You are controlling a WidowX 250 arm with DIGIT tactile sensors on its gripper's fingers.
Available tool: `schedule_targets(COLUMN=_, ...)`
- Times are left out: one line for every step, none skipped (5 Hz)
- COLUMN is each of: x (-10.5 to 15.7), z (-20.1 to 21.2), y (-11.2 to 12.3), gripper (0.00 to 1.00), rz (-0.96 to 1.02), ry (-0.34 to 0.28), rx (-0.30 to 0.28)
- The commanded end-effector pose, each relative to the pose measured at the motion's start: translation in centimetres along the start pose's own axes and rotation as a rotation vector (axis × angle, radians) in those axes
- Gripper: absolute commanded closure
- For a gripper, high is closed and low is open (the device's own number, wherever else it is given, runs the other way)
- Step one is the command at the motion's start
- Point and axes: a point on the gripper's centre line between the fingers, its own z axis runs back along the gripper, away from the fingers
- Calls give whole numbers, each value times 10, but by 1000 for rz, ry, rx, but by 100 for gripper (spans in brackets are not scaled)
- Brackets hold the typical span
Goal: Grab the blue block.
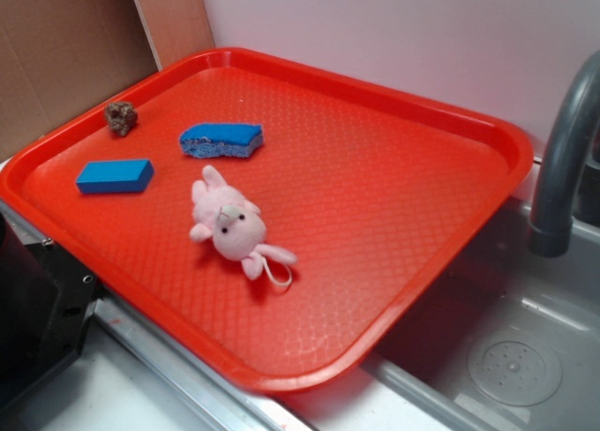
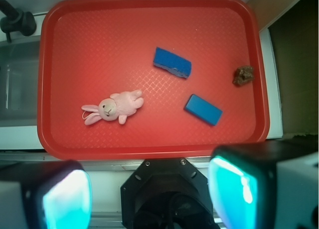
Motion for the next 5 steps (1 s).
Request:
schedule_targets(x=0, z=0, y=0, gripper=0, rz=0, ry=0, rx=0)
schedule_targets(x=13, z=-29, y=27, gripper=0, rz=-118, ry=8, rx=51)
schedule_targets(x=23, z=-47, y=49, gripper=0, rz=-168, ry=14, rx=57)
schedule_targets(x=34, z=-69, y=70, gripper=0, rz=-233, ry=42, rx=72)
schedule_targets(x=28, z=-102, y=88, gripper=0, rz=-481, ry=16, rx=42)
